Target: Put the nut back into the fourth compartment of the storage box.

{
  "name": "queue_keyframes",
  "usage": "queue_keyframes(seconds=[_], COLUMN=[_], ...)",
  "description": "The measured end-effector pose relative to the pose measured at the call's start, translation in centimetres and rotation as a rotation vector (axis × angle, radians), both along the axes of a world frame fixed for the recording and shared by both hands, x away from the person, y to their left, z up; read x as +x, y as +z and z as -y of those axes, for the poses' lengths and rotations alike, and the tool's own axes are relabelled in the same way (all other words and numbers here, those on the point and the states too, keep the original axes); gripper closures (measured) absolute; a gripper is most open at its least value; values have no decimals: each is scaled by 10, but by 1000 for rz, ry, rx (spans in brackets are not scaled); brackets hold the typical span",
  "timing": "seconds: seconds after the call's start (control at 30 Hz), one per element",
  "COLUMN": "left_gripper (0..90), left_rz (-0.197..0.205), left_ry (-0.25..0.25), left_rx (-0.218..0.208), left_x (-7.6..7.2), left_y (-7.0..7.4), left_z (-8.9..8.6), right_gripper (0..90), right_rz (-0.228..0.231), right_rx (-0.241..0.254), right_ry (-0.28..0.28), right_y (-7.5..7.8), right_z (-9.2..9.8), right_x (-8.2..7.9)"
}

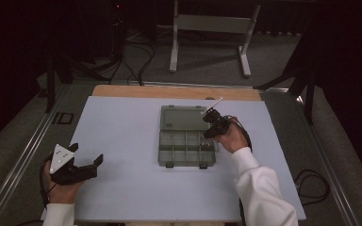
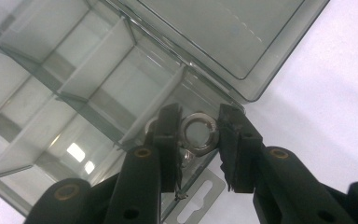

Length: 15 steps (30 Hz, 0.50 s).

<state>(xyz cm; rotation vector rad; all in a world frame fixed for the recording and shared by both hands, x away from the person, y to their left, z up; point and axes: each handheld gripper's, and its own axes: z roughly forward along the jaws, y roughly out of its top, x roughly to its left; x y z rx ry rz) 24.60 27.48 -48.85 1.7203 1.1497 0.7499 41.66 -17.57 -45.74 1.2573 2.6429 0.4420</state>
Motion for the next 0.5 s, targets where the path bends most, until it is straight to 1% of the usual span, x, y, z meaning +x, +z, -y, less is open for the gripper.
queue_keyframes(seconds=[0.07,0.37,0.5], left_gripper=[38,38,38], left_rz=[0,-1,0], left_ry=[0,-2,0], left_rx=[0,2,0], left_x=[0,0,0], left_y=[0,0,0], left_z=[0,0,0], right_gripper=[702,697,696], right_rz=[-4,-16,-21], right_rx=[4,-14,-12], right_ry=[-3,-1,-4], right_y=[0,-4,-6], right_z=[0,-5,-6], right_x=[0,2,2])
